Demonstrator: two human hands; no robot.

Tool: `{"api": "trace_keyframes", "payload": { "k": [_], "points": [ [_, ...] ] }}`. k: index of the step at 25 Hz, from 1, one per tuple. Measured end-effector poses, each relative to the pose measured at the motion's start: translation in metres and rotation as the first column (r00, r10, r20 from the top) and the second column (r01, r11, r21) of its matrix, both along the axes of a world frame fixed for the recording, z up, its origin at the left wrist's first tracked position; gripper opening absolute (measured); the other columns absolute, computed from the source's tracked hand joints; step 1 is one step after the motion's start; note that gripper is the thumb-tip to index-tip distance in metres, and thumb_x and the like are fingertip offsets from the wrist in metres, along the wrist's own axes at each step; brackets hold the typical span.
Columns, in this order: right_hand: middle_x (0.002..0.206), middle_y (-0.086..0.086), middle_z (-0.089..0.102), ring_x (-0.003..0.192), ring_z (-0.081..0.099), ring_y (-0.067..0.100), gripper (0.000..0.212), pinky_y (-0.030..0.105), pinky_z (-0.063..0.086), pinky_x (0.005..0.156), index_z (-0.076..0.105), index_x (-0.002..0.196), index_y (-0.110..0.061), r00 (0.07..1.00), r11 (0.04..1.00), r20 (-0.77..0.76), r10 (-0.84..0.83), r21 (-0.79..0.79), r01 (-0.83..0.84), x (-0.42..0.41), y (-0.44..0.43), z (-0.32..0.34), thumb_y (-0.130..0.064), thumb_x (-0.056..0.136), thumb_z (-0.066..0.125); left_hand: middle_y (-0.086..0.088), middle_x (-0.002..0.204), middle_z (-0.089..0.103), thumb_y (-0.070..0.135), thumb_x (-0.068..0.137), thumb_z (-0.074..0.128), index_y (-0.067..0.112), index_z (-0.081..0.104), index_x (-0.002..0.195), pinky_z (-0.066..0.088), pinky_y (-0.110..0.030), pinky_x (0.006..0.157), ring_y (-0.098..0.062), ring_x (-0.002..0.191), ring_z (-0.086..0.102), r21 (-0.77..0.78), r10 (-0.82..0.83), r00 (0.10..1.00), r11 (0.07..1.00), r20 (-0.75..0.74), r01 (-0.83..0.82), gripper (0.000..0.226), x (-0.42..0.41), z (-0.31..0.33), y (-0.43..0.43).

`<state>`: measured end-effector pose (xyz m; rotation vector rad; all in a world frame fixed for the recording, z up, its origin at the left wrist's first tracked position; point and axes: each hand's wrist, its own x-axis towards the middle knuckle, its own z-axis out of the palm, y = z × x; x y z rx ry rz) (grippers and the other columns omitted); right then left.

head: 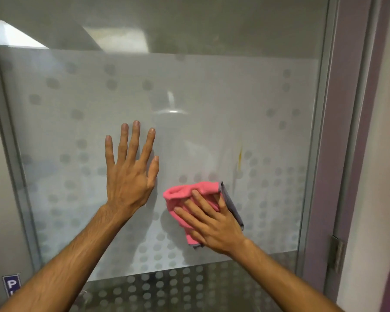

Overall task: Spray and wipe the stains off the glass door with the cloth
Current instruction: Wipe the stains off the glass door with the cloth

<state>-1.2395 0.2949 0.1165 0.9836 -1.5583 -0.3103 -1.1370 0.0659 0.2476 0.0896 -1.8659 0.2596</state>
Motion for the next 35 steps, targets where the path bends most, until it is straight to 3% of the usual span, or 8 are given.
{"api": "trace_keyframes", "payload": {
  "k": [4, 9, 14, 19, 22, 25, 30, 35],
  "points": [
    [0.173, 0.005, 0.01, 0.16, 0.0, 0.032, 0.055, 0.065, 0.005, 0.125, 0.029, 0.162, -0.018, 0.993, 0.972, 0.118, 0.015, -0.236, 0.014, -0.017, 0.019, 0.058, -0.034, 0.11, 0.024, -0.009, 0.17, 0.003, 0.043, 0.105, 0.032, 0.023, 0.01, 0.161, 0.006, -0.06, 0.124, -0.029, 0.157, -0.001, 0.087, -0.01, 1.0, 0.996, -0.023, 0.012, 0.064, -0.003, -0.003, 0.012],
    [0.172, 0.007, 0.019, 0.159, 0.014, 0.034, 0.058, 0.063, 0.011, 0.125, 0.019, 0.164, -0.017, 0.987, 0.859, 0.159, 0.024, -0.508, 0.061, -0.026, 0.043, 0.207, -0.04, 0.111, 0.026, -0.01, 0.17, 0.002, 0.043, 0.104, 0.033, 0.02, 0.009, 0.161, 0.006, -0.059, 0.125, -0.029, 0.157, -0.001, 0.133, -0.033, 0.998, 0.99, -0.051, 0.04, 0.066, -0.01, -0.004, 0.036],
    [0.17, 0.005, 0.025, 0.158, 0.02, 0.031, 0.057, 0.056, 0.021, 0.124, 0.027, 0.163, -0.017, 0.98, 0.614, 0.171, 0.105, -0.786, 0.072, -0.034, 0.057, 0.229, -0.041, 0.111, 0.028, -0.013, 0.169, 0.004, 0.043, 0.104, 0.036, 0.02, 0.012, 0.161, 0.007, -0.059, 0.125, -0.03, 0.157, 0.0, 0.114, -0.014, 0.998, 0.993, -0.064, 0.021, 0.066, -0.018, -0.006, 0.052],
    [0.172, -0.001, -0.016, 0.16, -0.012, 0.024, 0.062, 0.059, -0.004, 0.127, -0.003, 0.165, -0.025, 0.919, 0.757, 0.348, 0.185, -0.647, 0.093, -0.01, 0.05, 0.11, -0.038, 0.112, 0.026, -0.014, 0.169, 0.004, 0.042, 0.104, 0.038, 0.021, 0.012, 0.161, 0.007, -0.059, 0.125, -0.03, 0.157, 0.0, 0.118, -0.006, 0.998, 0.993, -0.06, 0.013, 0.066, -0.024, -0.011, 0.062],
    [0.174, 0.004, 0.004, 0.161, -0.002, 0.03, 0.067, 0.07, 0.017, 0.119, 0.014, 0.165, -0.025, 0.956, 0.917, 0.286, 0.066, -0.395, 0.055, -0.016, 0.054, 0.008, -0.046, 0.105, 0.038, -0.014, 0.169, 0.004, 0.042, 0.104, 0.036, 0.02, 0.013, 0.161, 0.007, -0.059, 0.125, -0.03, 0.157, 0.0, 0.119, -0.01, 0.998, 0.993, -0.059, 0.017, 0.065, -0.027, -0.016, 0.071],
    [0.168, 0.005, 0.028, 0.16, 0.011, 0.031, 0.07, 0.07, 0.029, 0.112, 0.037, 0.159, -0.027, 0.985, 0.977, 0.17, -0.013, -0.209, 0.049, -0.027, 0.068, -0.052, -0.058, 0.098, 0.051, -0.014, 0.169, 0.005, 0.041, 0.104, 0.035, 0.02, 0.014, 0.161, 0.007, -0.059, 0.125, -0.031, 0.157, 0.001, 0.124, -0.02, 0.998, 0.992, -0.062, 0.027, 0.064, -0.027, -0.021, 0.076],
    [0.174, 0.003, 0.005, 0.161, 0.003, 0.029, 0.065, 0.067, 0.01, 0.121, 0.024, 0.163, -0.026, 0.988, 0.975, 0.153, -0.02, -0.217, 0.053, -0.031, 0.062, -0.02, -0.051, 0.105, 0.037, -0.014, 0.169, 0.007, 0.041, 0.103, 0.036, 0.02, 0.017, 0.16, 0.009, -0.06, 0.124, -0.031, 0.157, 0.002, 0.119, -0.001, 0.998, 0.993, -0.066, 0.009, 0.064, -0.024, -0.025, 0.076],
    [0.172, 0.006, 0.016, 0.158, 0.011, 0.036, 0.062, 0.075, 0.012, 0.119, 0.021, 0.164, -0.021, 0.981, 0.912, 0.186, 0.061, -0.41, 0.021, -0.017, 0.035, 0.105, -0.049, 0.109, 0.028, -0.014, 0.169, 0.006, 0.04, 0.104, 0.038, 0.02, 0.016, 0.161, 0.011, -0.061, 0.123, -0.031, 0.157, 0.002, 0.112, 0.023, 0.998, 0.994, -0.062, -0.016, 0.064, -0.023, -0.014, 0.068]
  ]
}}
